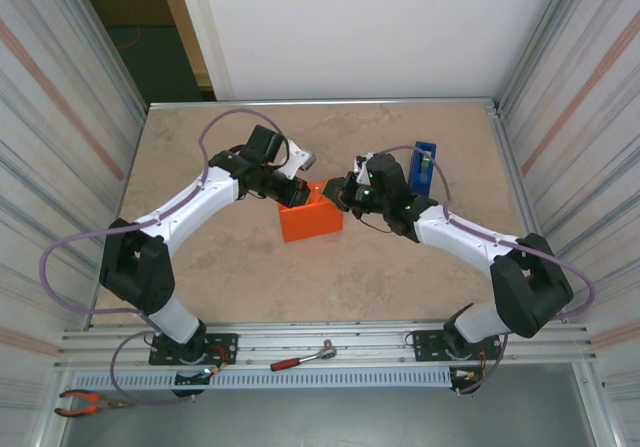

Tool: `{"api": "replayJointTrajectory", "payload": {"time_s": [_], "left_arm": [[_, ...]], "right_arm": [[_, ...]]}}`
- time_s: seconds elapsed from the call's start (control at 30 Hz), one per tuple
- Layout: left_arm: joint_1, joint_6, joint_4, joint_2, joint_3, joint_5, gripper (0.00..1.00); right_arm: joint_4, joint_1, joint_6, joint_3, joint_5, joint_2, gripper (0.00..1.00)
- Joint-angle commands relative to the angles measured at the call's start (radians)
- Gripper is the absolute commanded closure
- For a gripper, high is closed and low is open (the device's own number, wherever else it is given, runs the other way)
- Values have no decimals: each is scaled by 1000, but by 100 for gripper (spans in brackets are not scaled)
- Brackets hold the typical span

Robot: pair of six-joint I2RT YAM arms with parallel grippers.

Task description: Wrap the gift box in paper

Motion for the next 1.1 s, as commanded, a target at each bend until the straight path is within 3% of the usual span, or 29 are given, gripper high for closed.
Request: {"api": "replayJointTrajectory", "payload": {"time_s": [0.0, 0.77, 1.07], "left_arm": [[-22, 18, -75, 59, -65, -62, 100], [-28, 19, -74, 64, -67, -60, 100], [-31, 18, -74, 62, -69, -60, 100]], "right_arm": [[33, 10, 31, 13, 30, 16, 100], [66, 23, 37, 27, 25, 57, 100], [-82, 24, -56, 66, 35, 103, 100]]}}
